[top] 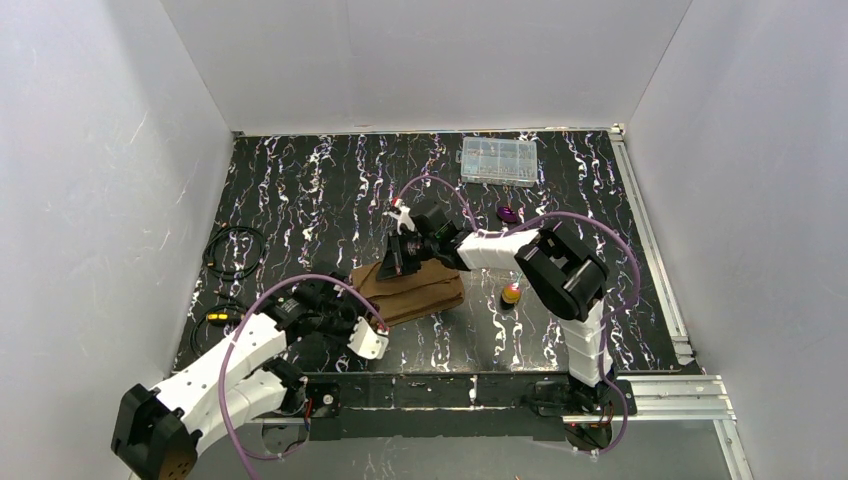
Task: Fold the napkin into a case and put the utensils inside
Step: Pick up the 2/3-rectangle-folded napkin from the center of the board.
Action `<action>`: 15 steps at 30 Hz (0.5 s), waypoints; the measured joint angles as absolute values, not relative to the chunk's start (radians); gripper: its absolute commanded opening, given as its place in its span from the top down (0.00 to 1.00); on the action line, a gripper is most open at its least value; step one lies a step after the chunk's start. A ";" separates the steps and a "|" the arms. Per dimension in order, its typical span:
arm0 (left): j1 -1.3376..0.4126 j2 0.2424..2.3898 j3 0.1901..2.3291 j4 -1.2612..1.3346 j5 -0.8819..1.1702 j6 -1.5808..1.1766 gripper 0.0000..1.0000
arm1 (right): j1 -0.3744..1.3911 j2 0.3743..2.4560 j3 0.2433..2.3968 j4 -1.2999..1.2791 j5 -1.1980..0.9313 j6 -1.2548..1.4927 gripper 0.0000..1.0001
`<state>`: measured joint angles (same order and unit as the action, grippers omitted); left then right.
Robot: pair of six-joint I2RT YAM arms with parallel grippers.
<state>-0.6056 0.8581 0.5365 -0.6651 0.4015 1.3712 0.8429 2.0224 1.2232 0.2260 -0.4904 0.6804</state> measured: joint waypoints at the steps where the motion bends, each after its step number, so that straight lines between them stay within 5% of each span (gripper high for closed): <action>1: -0.607 0.864 0.530 -0.651 0.409 1.392 0.43 | 0.846 2.026 1.223 0.226 -0.493 0.680 0.92; 15: -0.645 0.978 0.422 -0.500 0.471 1.608 0.57 | 0.846 2.071 1.186 0.265 -0.500 0.676 0.95</action>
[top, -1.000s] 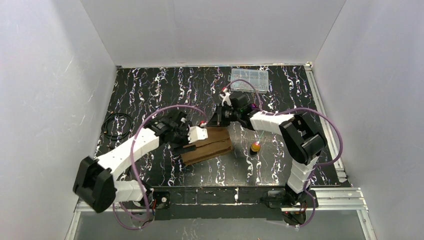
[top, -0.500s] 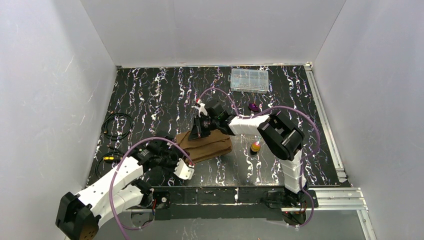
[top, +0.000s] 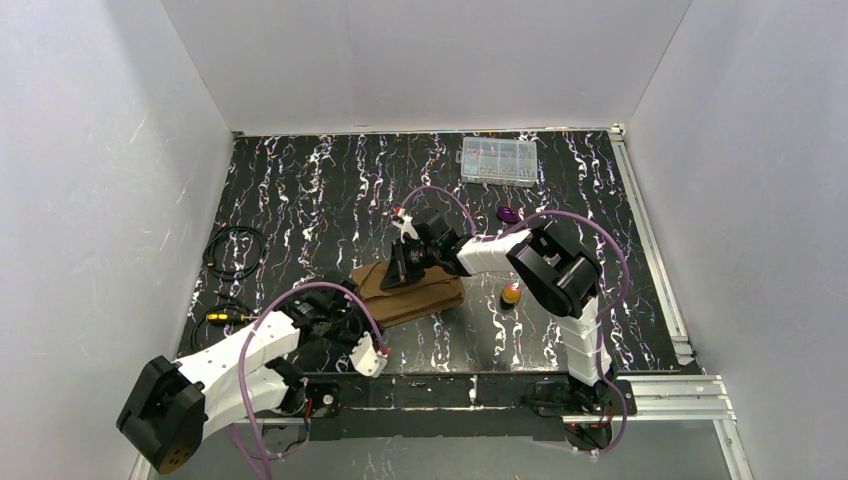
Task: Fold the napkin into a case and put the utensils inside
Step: Pick up the 2/3-rectangle-folded napkin from the center of the board.
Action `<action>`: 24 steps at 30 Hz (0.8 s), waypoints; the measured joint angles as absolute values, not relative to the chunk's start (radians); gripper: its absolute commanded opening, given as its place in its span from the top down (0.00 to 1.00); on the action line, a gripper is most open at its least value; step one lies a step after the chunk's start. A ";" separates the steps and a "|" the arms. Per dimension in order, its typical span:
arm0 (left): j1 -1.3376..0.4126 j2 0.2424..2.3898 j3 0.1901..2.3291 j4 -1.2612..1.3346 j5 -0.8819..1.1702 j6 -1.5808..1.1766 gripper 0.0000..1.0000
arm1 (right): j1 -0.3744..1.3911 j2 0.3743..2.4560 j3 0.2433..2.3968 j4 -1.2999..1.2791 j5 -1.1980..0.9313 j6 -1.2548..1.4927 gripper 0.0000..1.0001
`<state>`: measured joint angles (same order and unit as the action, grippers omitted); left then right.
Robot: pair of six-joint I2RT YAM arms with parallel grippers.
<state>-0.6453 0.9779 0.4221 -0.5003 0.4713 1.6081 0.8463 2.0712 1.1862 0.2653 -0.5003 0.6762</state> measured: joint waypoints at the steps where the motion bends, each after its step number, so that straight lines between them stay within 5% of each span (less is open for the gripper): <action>1: -0.646 0.984 0.417 -0.492 0.477 1.620 0.57 | 0.846 2.071 1.178 0.272 -0.500 0.677 0.95; 11: -0.648 1.075 0.412 -0.316 0.479 1.643 0.70 | 0.843 2.071 1.104 0.394 -0.506 0.703 0.96; 17: -0.650 1.077 0.395 -0.283 0.459 1.638 1.00 | 0.841 2.071 1.087 0.429 -0.508 0.707 0.96; 24: -0.650 1.034 0.413 -0.316 0.436 1.554 1.00 | 0.839 2.069 1.074 0.449 -0.507 0.695 0.97</action>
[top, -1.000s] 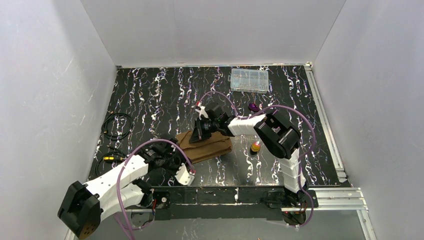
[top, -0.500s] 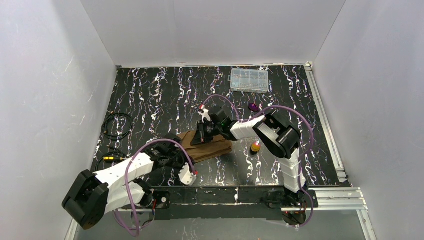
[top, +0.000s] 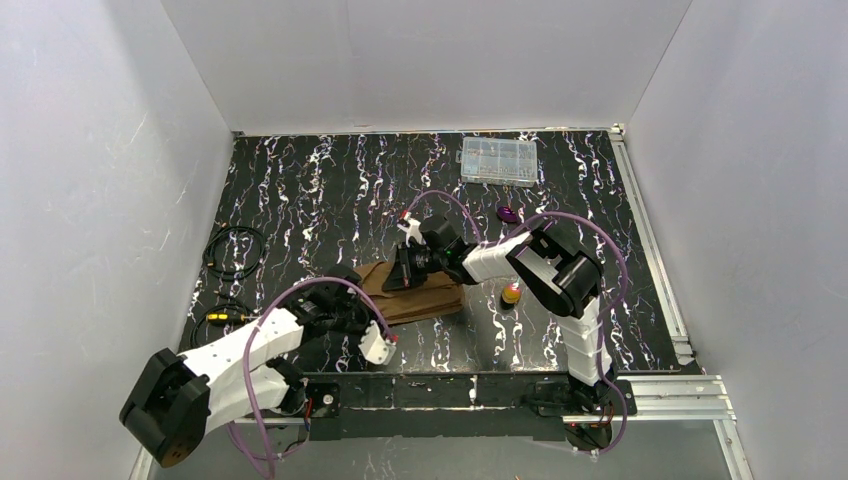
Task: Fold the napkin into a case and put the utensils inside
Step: Pick up the 2/3-rectangle-folded napkin from the center of the board, then stuff the top corner of the smaller-rectangle-folded napkin into the folded napkin.
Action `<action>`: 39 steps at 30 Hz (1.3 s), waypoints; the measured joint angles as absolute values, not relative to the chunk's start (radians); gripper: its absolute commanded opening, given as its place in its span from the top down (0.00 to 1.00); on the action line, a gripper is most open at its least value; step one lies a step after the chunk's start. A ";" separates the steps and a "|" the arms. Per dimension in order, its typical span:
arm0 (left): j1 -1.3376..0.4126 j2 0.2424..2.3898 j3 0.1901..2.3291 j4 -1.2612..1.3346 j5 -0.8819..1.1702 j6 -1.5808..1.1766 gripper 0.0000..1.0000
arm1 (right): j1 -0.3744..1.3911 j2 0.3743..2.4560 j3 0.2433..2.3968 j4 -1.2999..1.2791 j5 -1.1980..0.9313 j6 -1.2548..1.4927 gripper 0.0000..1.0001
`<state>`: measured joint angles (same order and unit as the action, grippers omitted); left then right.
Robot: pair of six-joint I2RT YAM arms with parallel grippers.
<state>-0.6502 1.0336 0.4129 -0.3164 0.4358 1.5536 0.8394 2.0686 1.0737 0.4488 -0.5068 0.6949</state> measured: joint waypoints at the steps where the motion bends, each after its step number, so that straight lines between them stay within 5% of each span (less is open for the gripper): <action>1: -0.650 1.023 0.421 -0.323 0.436 1.535 1.00 | 0.839 2.066 1.069 0.453 -0.506 0.689 0.97; 24: -0.624 1.160 0.624 -0.276 0.406 1.201 1.00 | 0.849 2.041 0.976 0.570 -0.579 0.594 0.92; 27: -0.612 1.174 0.638 -0.289 0.415 1.184 1.00 | 0.849 2.040 0.975 0.572 -0.586 0.593 0.78; 29: -0.603 1.181 0.651 -0.302 0.424 1.177 1.00 | 0.842 2.032 0.975 0.564 -0.587 0.590 0.57; 35: -0.584 1.184 0.673 -0.337 0.442 1.165 1.00 | 0.782 1.944 0.988 0.450 -0.584 0.511 0.33; 36: -0.583 1.184 0.673 -0.344 0.443 1.165 1.00 | 0.767 1.933 0.994 0.432 -0.583 0.497 0.10; 37: -0.583 1.184 0.673 -0.350 0.445 1.164 1.00 | 0.750 1.919 1.002 0.410 -0.580 0.482 0.02; 39: -0.582 1.184 0.673 -0.358 0.450 1.162 1.00 | 0.721 1.892 1.011 0.381 -0.571 0.452 0.01</action>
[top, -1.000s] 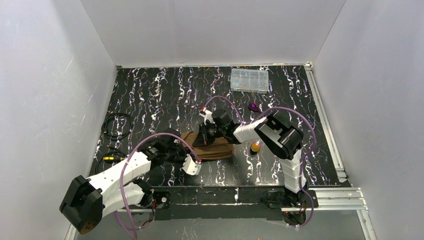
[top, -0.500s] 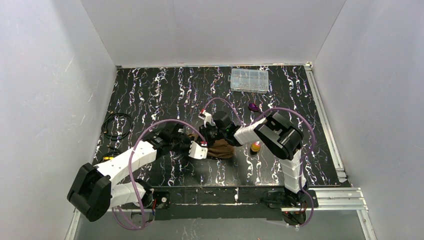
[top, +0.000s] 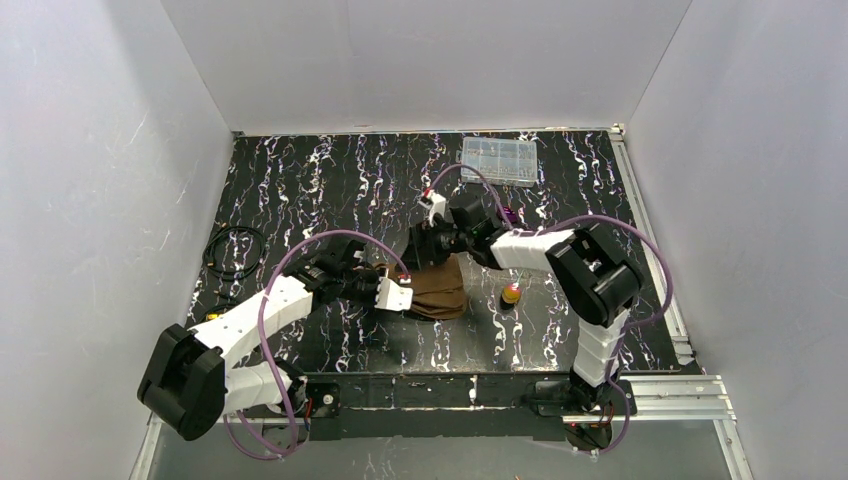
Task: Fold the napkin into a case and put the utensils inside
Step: Stuff the top corner of the smaller-rectangle-folded napkin into the folded napkin.
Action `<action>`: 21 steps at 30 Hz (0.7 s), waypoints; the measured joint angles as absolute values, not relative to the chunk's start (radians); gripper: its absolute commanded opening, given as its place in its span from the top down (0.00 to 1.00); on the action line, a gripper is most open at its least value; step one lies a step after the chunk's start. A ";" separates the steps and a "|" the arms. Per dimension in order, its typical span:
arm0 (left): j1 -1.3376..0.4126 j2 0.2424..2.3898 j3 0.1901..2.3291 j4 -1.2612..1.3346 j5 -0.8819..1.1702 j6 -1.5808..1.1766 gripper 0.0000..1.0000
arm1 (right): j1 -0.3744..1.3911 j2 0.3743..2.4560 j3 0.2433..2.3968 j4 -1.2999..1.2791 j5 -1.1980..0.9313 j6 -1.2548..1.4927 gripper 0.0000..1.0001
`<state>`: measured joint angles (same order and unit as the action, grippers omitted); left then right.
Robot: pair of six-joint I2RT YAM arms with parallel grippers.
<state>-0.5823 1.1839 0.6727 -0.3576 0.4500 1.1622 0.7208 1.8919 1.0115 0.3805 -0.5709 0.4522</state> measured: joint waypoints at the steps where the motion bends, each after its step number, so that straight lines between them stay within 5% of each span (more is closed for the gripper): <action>1: -0.582 1.184 0.673 -0.360 0.452 1.162 1.00 | 0.708 1.877 1.015 0.363 -0.565 0.432 0.01; 14: -0.582 1.191 0.673 -0.374 0.465 1.153 1.00 | 0.636 1.423 0.794 0.391 -0.245 0.204 0.06; 21: -0.580 1.215 0.682 -0.374 0.472 1.125 1.00 | 0.636 1.441 0.653 0.556 -0.368 0.059 0.01</action>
<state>-0.5797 1.2152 0.6819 -0.3740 0.4725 1.1248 0.6365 1.4410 0.6533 0.5560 -0.3676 0.0589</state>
